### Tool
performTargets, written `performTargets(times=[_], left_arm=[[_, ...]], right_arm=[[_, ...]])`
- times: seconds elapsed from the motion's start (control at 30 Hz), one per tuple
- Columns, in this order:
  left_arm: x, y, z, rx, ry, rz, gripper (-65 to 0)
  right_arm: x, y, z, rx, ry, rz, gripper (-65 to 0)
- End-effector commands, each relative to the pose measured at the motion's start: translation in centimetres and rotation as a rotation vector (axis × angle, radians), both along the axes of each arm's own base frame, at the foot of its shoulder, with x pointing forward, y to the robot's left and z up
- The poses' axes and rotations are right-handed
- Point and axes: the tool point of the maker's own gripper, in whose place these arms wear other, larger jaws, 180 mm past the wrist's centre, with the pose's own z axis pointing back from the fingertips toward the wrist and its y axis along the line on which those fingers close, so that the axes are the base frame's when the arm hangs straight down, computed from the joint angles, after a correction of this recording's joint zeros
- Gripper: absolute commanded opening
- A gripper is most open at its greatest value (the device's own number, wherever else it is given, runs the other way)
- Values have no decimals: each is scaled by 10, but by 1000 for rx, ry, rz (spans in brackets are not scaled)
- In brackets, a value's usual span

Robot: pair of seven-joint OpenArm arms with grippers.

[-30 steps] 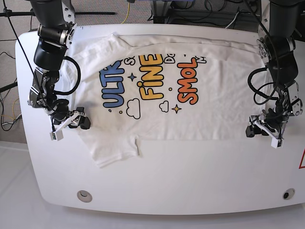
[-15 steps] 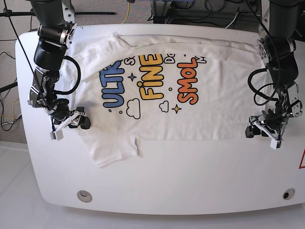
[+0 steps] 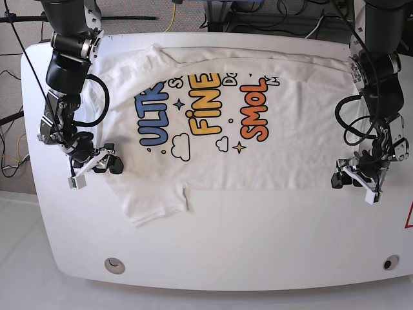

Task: Fold the T-shirt properly
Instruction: 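Lower both open grippers onto the shirt's side edges near the hem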

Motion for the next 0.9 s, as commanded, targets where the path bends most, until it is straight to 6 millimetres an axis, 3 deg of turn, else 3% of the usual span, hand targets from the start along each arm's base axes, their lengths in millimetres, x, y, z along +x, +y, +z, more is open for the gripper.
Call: performTargets(times=[0.0, 0.87], left_arm=[[13, 11, 23, 16, -66, 13, -213], [12, 12, 22, 9, -62, 16, -214]], right_arm=[[3, -6, 6, -26, 0, 11, -284], [0, -4, 3, -28, 7, 17, -286]])
